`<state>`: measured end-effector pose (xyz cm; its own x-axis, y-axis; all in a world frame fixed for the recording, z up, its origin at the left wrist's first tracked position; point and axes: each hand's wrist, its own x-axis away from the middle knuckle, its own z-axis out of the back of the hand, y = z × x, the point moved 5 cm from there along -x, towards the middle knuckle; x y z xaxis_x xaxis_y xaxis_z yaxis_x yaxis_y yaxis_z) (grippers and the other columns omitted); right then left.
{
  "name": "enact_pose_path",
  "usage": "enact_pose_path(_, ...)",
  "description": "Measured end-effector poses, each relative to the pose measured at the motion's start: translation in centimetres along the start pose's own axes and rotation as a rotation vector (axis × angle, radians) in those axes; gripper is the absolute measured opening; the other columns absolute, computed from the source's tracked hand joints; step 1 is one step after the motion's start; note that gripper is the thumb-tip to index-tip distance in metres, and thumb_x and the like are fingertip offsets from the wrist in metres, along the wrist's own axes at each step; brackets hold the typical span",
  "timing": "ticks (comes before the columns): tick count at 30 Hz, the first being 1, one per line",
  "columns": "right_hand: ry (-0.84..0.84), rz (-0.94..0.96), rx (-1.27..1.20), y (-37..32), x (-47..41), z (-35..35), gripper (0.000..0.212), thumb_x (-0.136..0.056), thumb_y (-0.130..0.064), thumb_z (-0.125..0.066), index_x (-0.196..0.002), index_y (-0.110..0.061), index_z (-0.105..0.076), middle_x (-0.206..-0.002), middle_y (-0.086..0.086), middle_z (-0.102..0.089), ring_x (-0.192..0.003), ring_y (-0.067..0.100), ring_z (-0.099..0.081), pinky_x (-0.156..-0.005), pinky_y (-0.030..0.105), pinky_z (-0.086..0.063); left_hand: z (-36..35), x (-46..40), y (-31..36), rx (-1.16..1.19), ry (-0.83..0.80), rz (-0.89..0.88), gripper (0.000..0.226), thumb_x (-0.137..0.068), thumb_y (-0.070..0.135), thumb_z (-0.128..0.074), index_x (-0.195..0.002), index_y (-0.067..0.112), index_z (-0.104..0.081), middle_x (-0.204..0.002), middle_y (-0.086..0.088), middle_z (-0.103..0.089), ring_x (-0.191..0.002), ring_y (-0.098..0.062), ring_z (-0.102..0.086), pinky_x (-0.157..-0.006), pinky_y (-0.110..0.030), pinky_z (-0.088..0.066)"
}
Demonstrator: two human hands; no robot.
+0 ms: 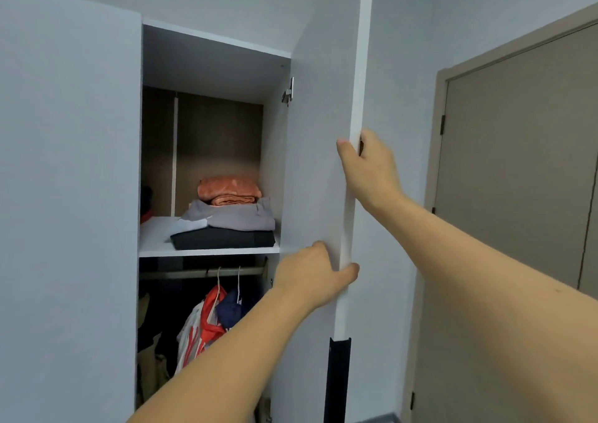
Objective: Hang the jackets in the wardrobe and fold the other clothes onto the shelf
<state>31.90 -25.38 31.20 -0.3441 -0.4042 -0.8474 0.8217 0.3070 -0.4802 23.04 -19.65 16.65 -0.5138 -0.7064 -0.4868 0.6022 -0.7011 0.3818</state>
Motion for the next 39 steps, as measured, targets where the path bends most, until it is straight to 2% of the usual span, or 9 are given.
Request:
enact_pose_path(3,0.006,0.115,-0.101,-1.2,0.9,-1.5,0.026,-0.099,-0.040,-0.049,-0.075,-0.032,-0.046,-0.066,-0.014,-0.046,-0.055,-0.007,-0.045,-0.050,0.006,-0.034,1.5,0.6,-2.4,-0.066,0.037,-0.058,0.063,-0.077,0.078,-0.042,-0.099,0.021,-0.058,-0.087,0.005,-0.063,-0.080,-0.017,-0.060,-0.071,-0.036,-0.053)
enact_pose_path(6,-0.072,0.162,-0.174,-1.8,1.4,-4.6,0.033,-0.100,-0.046,-0.044,-0.120,-0.026,-0.062,-0.106,-0.013,-0.064,-0.093,-0.009,-0.055,-0.075,0.007,-0.046,3.8,1.4,-5.5,-0.034,0.017,-0.107,0.075,-0.073,0.088,-0.040,-0.119,0.032,-0.058,-0.107,0.014,-0.068,-0.090,-0.008,-0.064,-0.080,-0.036,-0.056)
enact_pose_path(9,-0.091,0.201,-0.247,-2.0,1.8,-7.3,0.049,-0.100,-0.049,-0.041,-0.145,-0.030,-0.044,-0.132,-0.015,-0.051,-0.114,-0.009,-0.047,-0.085,-0.003,-0.036,6.0,2.6,-8.2,-0.017,0.090,-0.160,0.077,-0.075,0.086,-0.046,-0.139,0.042,-0.037,-0.117,0.017,-0.066,-0.091,-0.002,-0.065,-0.079,-0.033,-0.059)
enact_pose_path(12,-0.136,0.255,-0.267,-2.0,2.0,-11.7,0.050,-0.101,-0.049,-0.040,-0.148,-0.033,-0.038,-0.149,-0.011,-0.039,-0.133,0.000,-0.037,-0.099,0.007,-0.032,8.3,4.2,-11.5,-0.017,0.268,-0.182,0.091,-0.075,0.081,-0.052,-0.148,0.051,-0.007,-0.133,0.017,-0.058,-0.101,-0.002,-0.063,-0.082,-0.023,-0.052)
enact_pose_path(14,-0.193,0.314,-0.245,-2.2,2.4,-15.4,0.054,-0.101,-0.050,-0.038,-0.152,-0.035,-0.029,-0.157,-0.014,-0.026,-0.141,-0.002,-0.024,-0.110,0.018,-0.026,10.0,5.3,-14.0,-0.095,0.418,-0.201,0.095,-0.076,0.079,-0.050,-0.152,0.045,-0.003,-0.145,0.018,-0.043,-0.118,-0.003,-0.051,-0.084,-0.020,-0.044)
enact_pose_path(17,-0.274,0.433,-0.159,-2.2,3.0,-20.8,0.060,-0.100,-0.055,-0.033,-0.154,-0.038,-0.012,-0.161,-0.017,-0.008,-0.144,-0.007,-0.004,-0.113,0.020,-0.010,12.1,5.8,-17.9,-0.358,0.596,-0.307,0.085,-0.085,0.066,-0.053,-0.153,0.028,-0.021,-0.153,0.001,-0.035,-0.131,-0.017,-0.043,-0.092,-0.030,-0.049)
enact_pose_path(21,-0.392,0.494,0.053,-0.5,3.3,-27.2,0.070,-0.099,-0.056,-0.036,-0.154,-0.039,0.003,-0.162,-0.014,0.011,-0.149,0.008,0.010,-0.121,0.037,-0.004,14.3,3.7,-24.3,-0.633,0.593,-0.274,0.080,-0.088,0.061,-0.057,-0.153,0.021,-0.033,-0.157,-0.012,-0.033,-0.141,-0.034,-0.036,-0.107,-0.054,-0.041)
enact_pose_path(30,-0.458,0.497,0.445,2.3,1.3,-37.1,0.086,-0.088,-0.075,-0.027,-0.144,-0.044,0.030,-0.153,-0.013,0.040,-0.142,0.013,0.035,-0.114,0.059,0.016,14.8,-4.2,-35.6,-0.852,0.436,0.073,0.093,-0.080,0.080,-0.028,-0.150,0.044,0.021,-0.161,0.003,0.026,-0.148,-0.032,0.021,-0.103,-0.079,-0.012)
enact_pose_path(39,-0.322,0.497,0.592,5.2,-0.3,-43.2,0.079,-0.091,-0.073,-0.010,-0.153,-0.031,0.018,-0.159,-0.004,0.029,-0.146,0.018,0.028,-0.113,0.065,0.012,13.0,-10.7,-41.3,-0.738,0.397,0.155,0.096,-0.086,0.075,-0.039,-0.142,0.048,0.034,-0.155,0.006,0.036,-0.143,-0.034,0.033,-0.100,-0.084,-0.009)
